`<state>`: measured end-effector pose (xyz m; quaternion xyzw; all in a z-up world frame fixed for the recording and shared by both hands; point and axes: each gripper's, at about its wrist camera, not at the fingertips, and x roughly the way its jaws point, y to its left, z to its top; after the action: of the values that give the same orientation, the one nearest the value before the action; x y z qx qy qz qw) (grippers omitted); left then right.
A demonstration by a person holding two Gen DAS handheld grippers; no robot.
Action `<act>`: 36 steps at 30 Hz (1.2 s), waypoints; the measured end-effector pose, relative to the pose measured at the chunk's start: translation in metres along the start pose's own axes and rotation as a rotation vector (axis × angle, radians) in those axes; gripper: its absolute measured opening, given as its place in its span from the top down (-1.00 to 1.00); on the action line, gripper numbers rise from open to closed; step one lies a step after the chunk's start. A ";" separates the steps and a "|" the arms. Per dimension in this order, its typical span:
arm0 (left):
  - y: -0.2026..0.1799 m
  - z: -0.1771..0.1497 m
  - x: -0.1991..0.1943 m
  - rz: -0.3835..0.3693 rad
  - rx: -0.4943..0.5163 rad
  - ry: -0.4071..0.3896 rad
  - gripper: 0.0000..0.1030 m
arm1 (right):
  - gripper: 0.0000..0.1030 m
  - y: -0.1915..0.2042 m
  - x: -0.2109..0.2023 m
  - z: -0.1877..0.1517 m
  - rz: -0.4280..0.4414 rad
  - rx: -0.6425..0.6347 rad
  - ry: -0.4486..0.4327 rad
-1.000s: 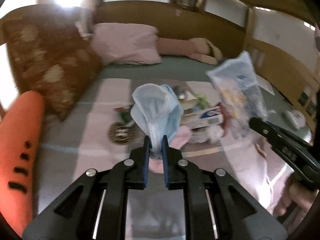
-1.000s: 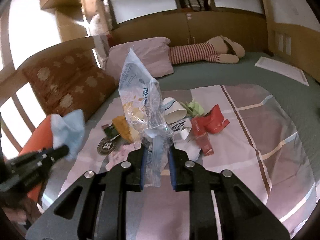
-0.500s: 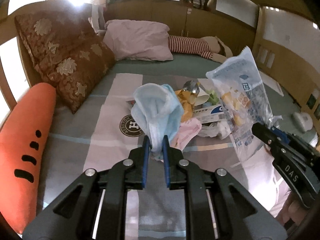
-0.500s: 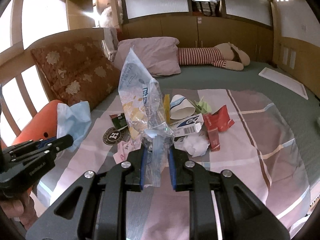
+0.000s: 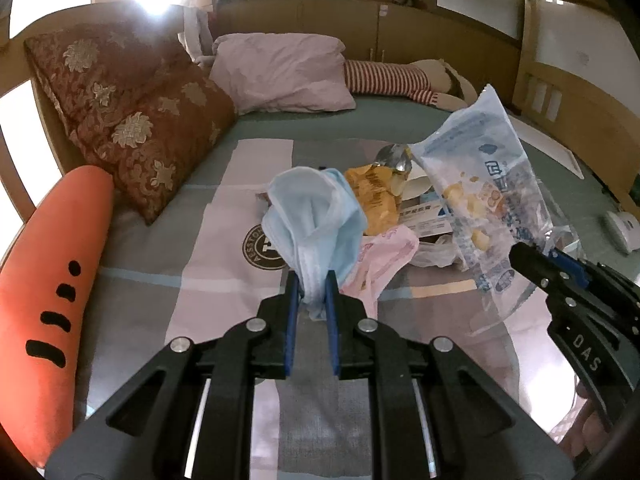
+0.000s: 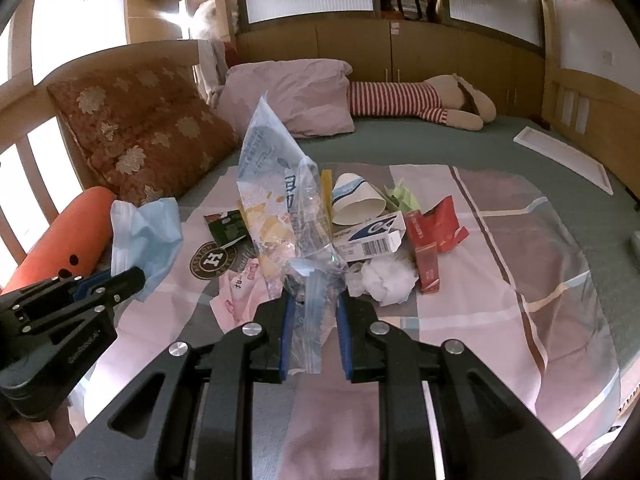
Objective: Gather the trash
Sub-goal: 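Carry the snack bag in the right tool to the basket while the left tool carries the mask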
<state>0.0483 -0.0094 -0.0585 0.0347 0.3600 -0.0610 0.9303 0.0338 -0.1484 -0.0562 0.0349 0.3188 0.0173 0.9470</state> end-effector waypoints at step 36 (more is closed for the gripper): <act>-0.242 -0.074 -0.134 -0.865 0.580 0.109 0.77 | 0.65 -0.214 -0.278 -0.180 -0.409 0.247 0.111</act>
<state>-0.1328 -0.2292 -0.0274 0.1422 0.3575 -0.5352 0.7521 -0.2944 -0.3671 -0.0482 0.0842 0.3703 -0.2122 0.9004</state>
